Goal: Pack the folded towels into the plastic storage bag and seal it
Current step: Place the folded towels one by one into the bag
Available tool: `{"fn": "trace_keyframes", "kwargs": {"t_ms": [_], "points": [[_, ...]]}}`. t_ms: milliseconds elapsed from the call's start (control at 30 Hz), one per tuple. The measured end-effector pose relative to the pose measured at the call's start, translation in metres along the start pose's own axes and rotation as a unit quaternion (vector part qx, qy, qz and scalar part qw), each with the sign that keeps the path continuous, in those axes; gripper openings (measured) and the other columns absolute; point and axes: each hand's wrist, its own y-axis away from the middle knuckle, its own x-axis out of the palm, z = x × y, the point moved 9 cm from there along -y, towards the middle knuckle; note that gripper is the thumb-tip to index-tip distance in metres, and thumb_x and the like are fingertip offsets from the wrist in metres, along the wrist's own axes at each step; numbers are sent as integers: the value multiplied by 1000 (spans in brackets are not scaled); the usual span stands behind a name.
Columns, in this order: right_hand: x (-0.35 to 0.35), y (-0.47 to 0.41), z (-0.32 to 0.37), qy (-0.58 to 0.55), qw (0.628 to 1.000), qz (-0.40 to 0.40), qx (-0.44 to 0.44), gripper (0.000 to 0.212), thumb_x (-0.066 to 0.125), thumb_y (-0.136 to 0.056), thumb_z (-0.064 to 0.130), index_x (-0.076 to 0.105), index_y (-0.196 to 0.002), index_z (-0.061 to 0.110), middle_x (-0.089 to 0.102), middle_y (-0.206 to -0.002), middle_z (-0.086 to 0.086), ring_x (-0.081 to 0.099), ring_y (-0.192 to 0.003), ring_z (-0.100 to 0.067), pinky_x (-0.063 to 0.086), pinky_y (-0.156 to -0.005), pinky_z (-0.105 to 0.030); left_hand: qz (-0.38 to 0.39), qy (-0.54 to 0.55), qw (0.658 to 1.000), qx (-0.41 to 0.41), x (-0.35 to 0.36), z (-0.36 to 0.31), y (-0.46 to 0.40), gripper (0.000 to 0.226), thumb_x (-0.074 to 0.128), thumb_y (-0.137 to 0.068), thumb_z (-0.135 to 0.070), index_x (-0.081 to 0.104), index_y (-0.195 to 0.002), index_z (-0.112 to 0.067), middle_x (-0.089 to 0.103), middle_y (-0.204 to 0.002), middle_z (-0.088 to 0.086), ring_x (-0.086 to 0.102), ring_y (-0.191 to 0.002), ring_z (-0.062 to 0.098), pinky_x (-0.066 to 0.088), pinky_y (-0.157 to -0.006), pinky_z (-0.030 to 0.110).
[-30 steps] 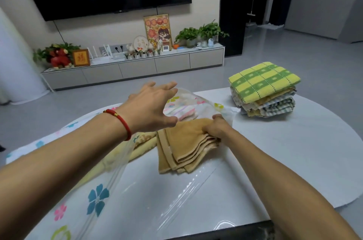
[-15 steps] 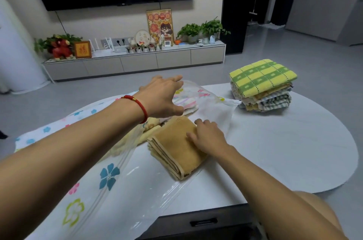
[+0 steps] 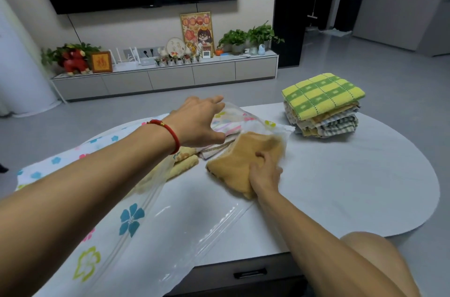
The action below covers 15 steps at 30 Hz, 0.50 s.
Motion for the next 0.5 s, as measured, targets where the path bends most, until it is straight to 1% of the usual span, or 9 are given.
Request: {"fn": "trace_keyframes", "kwargs": {"t_ms": [67,100,167,200,267,367,433,467,500], "points": [[17,-5,3,-19,998,53,-7,41,67,-91,20,61,-131,27,61,-132,-10,55,-121,-30,44,-106,-34,-6,-9,1000,15,-1,-6,3,80,65,-84,-43,31,-152,-16,20,-163,-2,33,-139,31,28,-116,45],[24,-7,3,-39,997,63,-3,42,70,-89,20,62,-130,27,63,-131,-8,57,-118,-27,45,-103,-31,-11,-13,1000,23,-3,-8,4,78,64,-85,-42,33,-151,-15,21,-163,-1,35,-139,30,27,-116,40],[33,-10,5,-65,997,49,7,44,71,-90,21,61,-132,27,63,-128,-9,60,-110,-27,44,-95,-26,-17,-10,999,31,-6,-10,8,75,64,-85,-43,38,-149,-14,25,-162,0,37,-138,28,27,-114,36],[39,-13,6,-66,997,40,3,45,71,-91,21,59,-133,28,60,-126,-9,60,-110,-29,43,-93,-26,-20,-10,999,35,-7,-10,9,72,64,-85,-43,41,-147,-15,26,-161,0,37,-138,27,28,-115,37],[54,-20,11,-65,997,46,-15,48,70,-92,22,56,-138,27,55,-130,-12,59,-115,-32,42,-97,-26,-27,-19,998,49,-7,-10,14,70,65,-83,-44,46,-143,-15,28,-160,-1,36,-138,27,28,-115,38],[77,-42,22,-67,991,113,-14,53,70,-94,22,52,-143,25,55,-141,-12,57,-122,-30,44,-104,-30,-37,-23,997,65,-6,-11,23,67,66,-81,-44,50,-139,-16,35,-157,0,36,-137,23,24,-112,30],[83,-55,29,-23,986,162,-31,52,68,-95,24,51,-144,25,55,-145,-10,55,-125,-28,42,-100,-27,-48,-14,996,76,-9,-13,27,59,67,-80,-40,57,-130,-11,50,-144,5,44,-127,24,25,-102,24],[83,-60,33,19,983,176,-47,52,66,-96,26,50,-146,25,54,-148,-9,54,-127,-29,40,-101,-28,-53,-8,996,78,-10,-14,27,56,68,-79,-38,59,-125,-8,54,-138,8,47,-122,25,26,-98,23],[80,-63,36,66,979,180,-69,54,64,-97,29,46,-148,25,51,-150,-9,52,-130,-31,40,-105,-30,-55,-4,995,78,-11,-13,27,55,69,-79,-35,59,-125,-6,55,-137,10,47,-121,25,25,-97,22]]}}
